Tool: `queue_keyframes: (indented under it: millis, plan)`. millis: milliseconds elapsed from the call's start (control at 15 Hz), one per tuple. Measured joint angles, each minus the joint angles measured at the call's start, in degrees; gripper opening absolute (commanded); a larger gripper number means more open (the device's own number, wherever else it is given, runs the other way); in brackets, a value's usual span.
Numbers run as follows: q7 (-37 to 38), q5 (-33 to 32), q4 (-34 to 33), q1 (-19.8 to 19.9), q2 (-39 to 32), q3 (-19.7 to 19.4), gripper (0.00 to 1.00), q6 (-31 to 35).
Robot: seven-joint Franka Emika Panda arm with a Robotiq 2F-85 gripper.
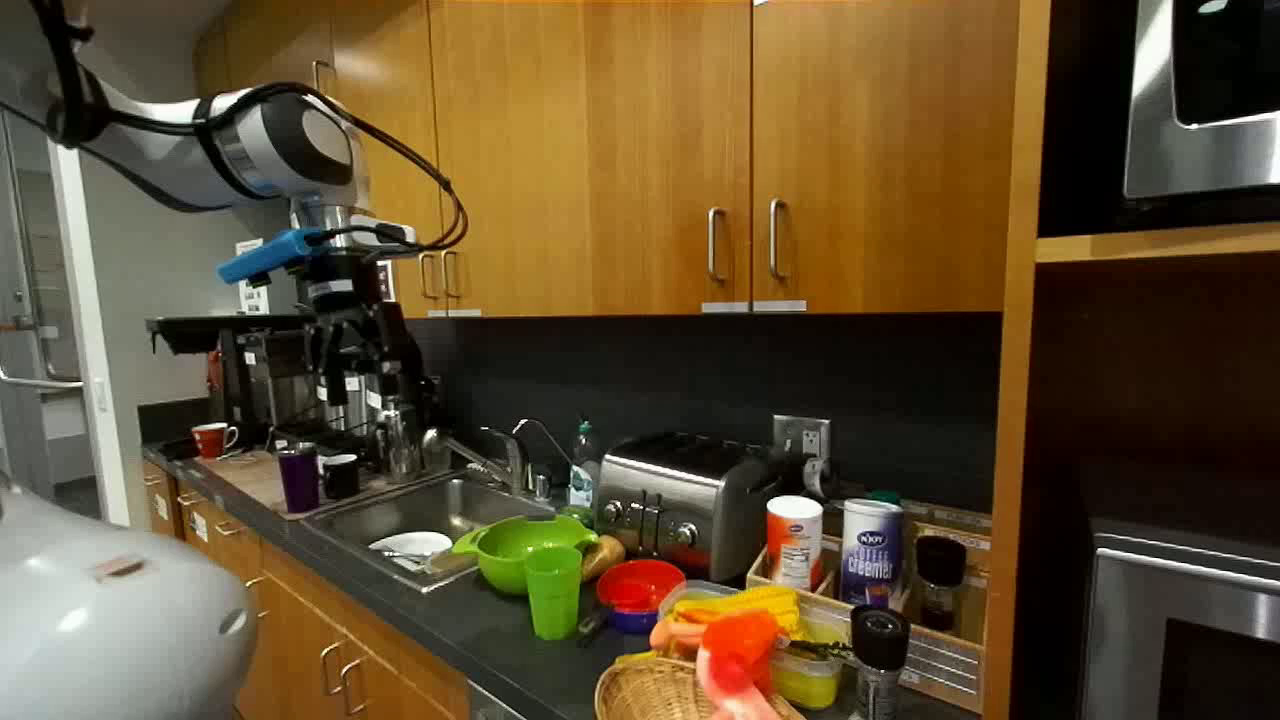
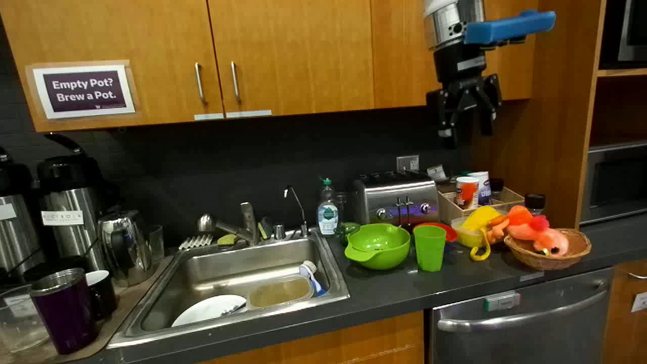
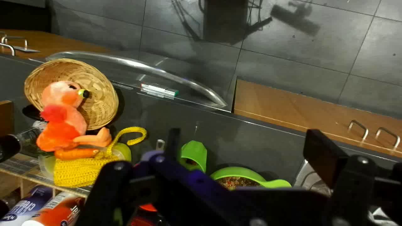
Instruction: Put the beans in the green cup into the green bowl
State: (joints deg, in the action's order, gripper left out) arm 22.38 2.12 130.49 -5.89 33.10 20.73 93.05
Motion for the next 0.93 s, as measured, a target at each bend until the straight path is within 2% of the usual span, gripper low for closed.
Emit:
queue_keyframes:
  millis: [467, 733, 933]
  plan:
    - [-0.36, -0.94, 0.24, -0.25, 0.03, -0.04, 1.00, 0.59]
    - [-1.49, -7.35, 3.26, -1.11, 0.61, -0.47, 1.00, 7.25]
    - [-2.32, -10.72, 6.38, -0.94, 1.36, -3.11, 1.00, 14.43]
